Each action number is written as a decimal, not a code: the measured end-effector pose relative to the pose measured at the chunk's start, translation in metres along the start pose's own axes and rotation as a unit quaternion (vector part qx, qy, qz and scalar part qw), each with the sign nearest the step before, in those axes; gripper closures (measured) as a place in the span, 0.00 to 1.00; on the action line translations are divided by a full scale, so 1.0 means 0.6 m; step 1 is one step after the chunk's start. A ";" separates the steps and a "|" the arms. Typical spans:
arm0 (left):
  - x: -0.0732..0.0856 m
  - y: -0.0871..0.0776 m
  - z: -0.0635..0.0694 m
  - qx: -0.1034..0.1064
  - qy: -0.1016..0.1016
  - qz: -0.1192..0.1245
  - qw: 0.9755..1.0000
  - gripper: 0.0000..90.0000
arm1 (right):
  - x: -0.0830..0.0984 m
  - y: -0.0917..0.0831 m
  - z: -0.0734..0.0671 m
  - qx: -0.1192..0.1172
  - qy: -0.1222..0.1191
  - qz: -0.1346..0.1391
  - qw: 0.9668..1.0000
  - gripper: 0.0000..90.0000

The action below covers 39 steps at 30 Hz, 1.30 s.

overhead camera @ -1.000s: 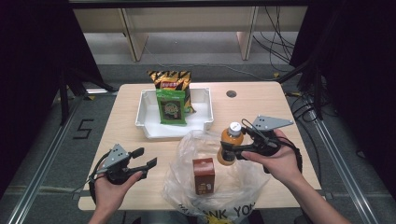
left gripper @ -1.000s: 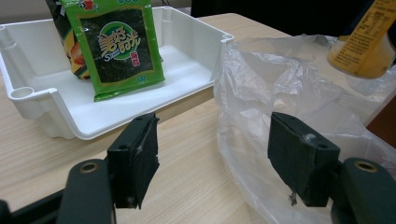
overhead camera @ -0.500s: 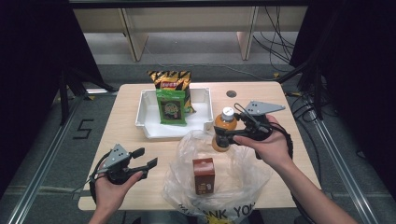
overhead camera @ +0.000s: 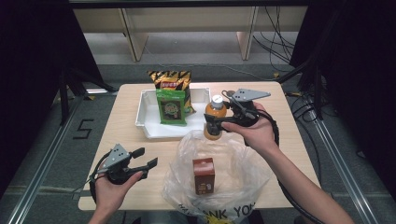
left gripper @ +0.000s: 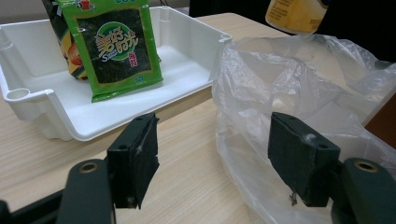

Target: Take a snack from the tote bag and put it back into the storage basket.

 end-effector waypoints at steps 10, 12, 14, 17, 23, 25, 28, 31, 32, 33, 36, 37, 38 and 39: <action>0.000 -0.001 0.000 -0.001 0.000 0.000 1.000 0.36 | -0.010 0.032 0.015 0.001 0.013 -0.003 1.000 0.35; 0.000 0.000 -0.001 -0.001 0.000 0.000 1.000 0.36 | -0.013 0.035 0.019 0.003 0.014 -0.006 1.000 0.35; 0.000 0.000 -0.001 0.001 -0.001 0.001 1.000 0.36 | -0.016 0.041 0.022 0.002 0.020 -0.001 1.000 0.35; 0.000 0.000 0.000 0.001 -0.001 0.001 1.000 0.36 | -0.020 0.048 0.030 0.005 0.015 -0.003 1.000 0.35; 0.002 0.001 0.000 0.004 -0.003 0.002 1.000 0.36 | -0.022 0.065 0.037 0.005 0.026 0.001 1.000 0.35; 0.002 0.002 0.001 0.004 -0.004 0.003 1.000 0.36 | -0.024 0.070 0.041 0.008 0.019 0.002 1.000 0.35; 0.002 0.002 0.001 0.004 -0.003 0.003 1.000 0.36 | -0.027 0.075 0.045 0.011 0.024 0.001 1.000 0.35; 0.002 0.002 0.001 0.004 -0.003 0.003 1.000 0.36 | -0.031 0.081 0.050 0.013 0.029 0.003 0.999 0.35; 0.002 0.002 0.002 0.004 -0.004 0.004 1.000 0.36 | -0.030 0.080 0.055 0.020 0.022 -0.005 1.000 0.35; 0.002 0.002 0.002 0.004 -0.004 0.004 1.000 0.36 | -0.031 0.083 0.057 0.014 0.015 -0.003 1.000 0.35; 0.002 0.002 0.003 0.004 -0.002 0.001 1.000 0.36 | -0.037 0.091 0.062 0.015 0.021 -0.002 1.000 0.35; 0.002 0.002 0.003 0.004 -0.001 0.001 1.000 0.36 | -0.038 0.094 0.062 0.019 0.029 0.001 0.999 0.35; 0.002 0.002 0.003 0.005 -0.001 0.002 1.000 0.36 | -0.040 0.097 0.064 0.022 0.029 0.003 0.999 0.35; 0.002 0.002 0.003 0.005 -0.001 0.002 1.000 0.36 | -0.040 0.100 0.067 0.020 0.026 -0.003 0.999 0.35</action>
Point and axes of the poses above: each handheld gripper's, and its own axes: y roughly forward along the jaws, x roughly out of its underside, z roughly to its right, the point moved 8 cm from there along y, roughly forward along the jaws, and after that the axes turned 5 degrees about -x, right-handed, at the moved point
